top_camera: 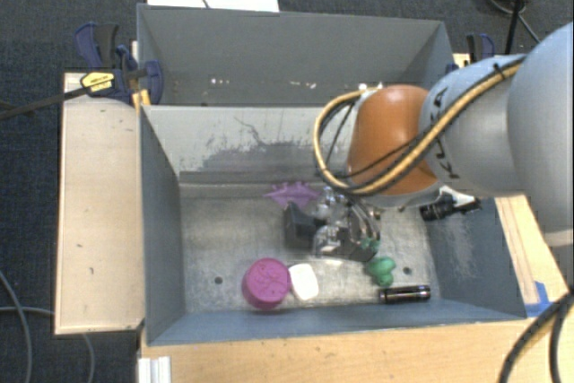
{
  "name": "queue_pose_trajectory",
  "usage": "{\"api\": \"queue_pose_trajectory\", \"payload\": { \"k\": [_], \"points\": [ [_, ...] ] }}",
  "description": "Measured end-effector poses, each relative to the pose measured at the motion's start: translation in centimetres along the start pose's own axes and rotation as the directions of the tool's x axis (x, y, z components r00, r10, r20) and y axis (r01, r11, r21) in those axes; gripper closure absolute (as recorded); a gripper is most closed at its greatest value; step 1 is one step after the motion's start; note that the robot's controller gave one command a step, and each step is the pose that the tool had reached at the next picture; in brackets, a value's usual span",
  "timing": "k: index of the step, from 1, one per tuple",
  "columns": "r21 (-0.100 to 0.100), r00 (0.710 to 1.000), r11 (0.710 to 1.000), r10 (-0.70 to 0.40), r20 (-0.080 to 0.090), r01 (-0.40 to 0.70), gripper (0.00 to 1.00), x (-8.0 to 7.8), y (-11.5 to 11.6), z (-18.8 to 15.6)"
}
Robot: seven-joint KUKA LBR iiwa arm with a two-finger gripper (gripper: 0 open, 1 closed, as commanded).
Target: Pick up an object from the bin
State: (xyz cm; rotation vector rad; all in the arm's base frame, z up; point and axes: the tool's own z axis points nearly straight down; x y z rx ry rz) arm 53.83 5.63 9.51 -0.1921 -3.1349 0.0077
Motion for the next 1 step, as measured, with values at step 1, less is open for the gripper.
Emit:
{"api": "queue_pose_trajectory", "payload": {
  "k": [1],
  "points": [
    [-0.003, 1.0, 1.0, -0.001, -0.002, 0.001, 1.0, 0.06, 0.08, -1.93]
  ]
}}
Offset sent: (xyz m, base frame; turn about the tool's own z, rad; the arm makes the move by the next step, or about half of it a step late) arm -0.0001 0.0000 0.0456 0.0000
